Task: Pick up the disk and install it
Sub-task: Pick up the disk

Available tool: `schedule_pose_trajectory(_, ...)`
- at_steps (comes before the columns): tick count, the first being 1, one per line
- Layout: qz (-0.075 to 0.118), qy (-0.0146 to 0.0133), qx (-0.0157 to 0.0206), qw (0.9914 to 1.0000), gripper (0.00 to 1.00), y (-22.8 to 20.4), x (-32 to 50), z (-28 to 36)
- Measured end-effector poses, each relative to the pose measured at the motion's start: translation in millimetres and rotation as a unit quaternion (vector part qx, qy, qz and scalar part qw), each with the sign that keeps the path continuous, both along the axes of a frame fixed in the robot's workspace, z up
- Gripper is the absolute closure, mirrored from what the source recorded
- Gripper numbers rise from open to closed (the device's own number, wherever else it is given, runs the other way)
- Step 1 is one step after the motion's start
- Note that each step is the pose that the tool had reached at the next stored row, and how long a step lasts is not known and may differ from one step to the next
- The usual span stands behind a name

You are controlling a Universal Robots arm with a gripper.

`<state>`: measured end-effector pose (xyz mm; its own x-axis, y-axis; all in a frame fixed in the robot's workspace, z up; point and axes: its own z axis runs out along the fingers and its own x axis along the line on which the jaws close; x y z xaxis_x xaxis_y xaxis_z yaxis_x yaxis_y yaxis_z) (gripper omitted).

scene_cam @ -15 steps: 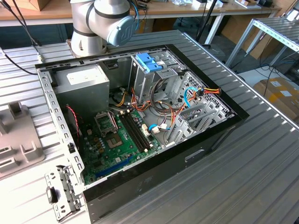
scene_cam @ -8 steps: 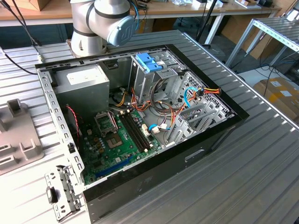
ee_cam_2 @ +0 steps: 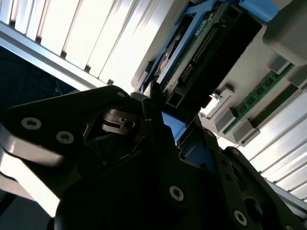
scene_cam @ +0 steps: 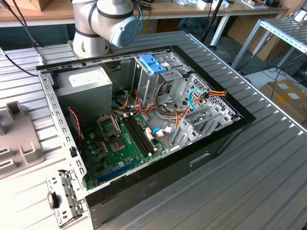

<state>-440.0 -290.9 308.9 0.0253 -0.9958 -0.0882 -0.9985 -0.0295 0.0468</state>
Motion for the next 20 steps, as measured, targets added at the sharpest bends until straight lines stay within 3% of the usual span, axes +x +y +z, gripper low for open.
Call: schedule_pose_trajectory(20, 0.000, 0.0000, 0.0061, 0.99998, 0.63, 0.0, 0.0, 11.1)
